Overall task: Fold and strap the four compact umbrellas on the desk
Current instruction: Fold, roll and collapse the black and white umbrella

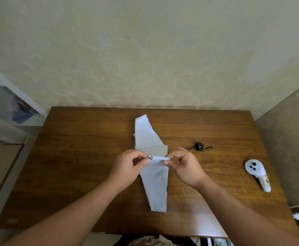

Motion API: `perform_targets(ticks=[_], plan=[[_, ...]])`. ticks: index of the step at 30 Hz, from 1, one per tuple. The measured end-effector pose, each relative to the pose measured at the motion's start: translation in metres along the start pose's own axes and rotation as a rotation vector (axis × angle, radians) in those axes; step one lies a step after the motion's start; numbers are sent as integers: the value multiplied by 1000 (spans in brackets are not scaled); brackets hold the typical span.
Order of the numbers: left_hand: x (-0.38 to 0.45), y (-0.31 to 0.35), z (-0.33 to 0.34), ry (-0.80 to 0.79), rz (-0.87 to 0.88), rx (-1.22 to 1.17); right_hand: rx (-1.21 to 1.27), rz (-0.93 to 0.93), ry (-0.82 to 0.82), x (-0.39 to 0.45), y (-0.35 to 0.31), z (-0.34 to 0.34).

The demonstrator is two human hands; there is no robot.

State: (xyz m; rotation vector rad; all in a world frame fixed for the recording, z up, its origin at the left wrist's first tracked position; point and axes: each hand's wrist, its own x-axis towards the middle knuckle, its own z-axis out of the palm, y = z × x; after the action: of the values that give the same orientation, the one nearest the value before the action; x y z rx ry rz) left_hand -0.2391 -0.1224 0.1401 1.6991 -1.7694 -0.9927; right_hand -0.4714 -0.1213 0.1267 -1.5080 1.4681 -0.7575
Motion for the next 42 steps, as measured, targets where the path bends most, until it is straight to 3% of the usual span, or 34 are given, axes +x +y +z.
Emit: perform_targets(ticks=[5, 11, 25, 28, 31, 38, 42], plan=[[-5, -1, 5, -13, -64, -64, -22, -24, -12, -1, -3, 1], [-3, 10, 8, -45, -286, -331, -50, -65, -25, -2, -8, 3], [-1, 18, 15, -85, -350, -286, -133, -60, -14, -4, -15, 9], [0, 19, 11, -70, -390, -375, -141, -11, 71, -2, -14, 7], [1, 20, 8, -76, -371, -454, -108, 18, 115, -1, -10, 6], [1, 18, 4, 31, -244, -210, -39, 40, 83, -9, -15, 13], [0, 15, 0, 33, -176, -254, 72, 74, 68, -10, -21, 17]])
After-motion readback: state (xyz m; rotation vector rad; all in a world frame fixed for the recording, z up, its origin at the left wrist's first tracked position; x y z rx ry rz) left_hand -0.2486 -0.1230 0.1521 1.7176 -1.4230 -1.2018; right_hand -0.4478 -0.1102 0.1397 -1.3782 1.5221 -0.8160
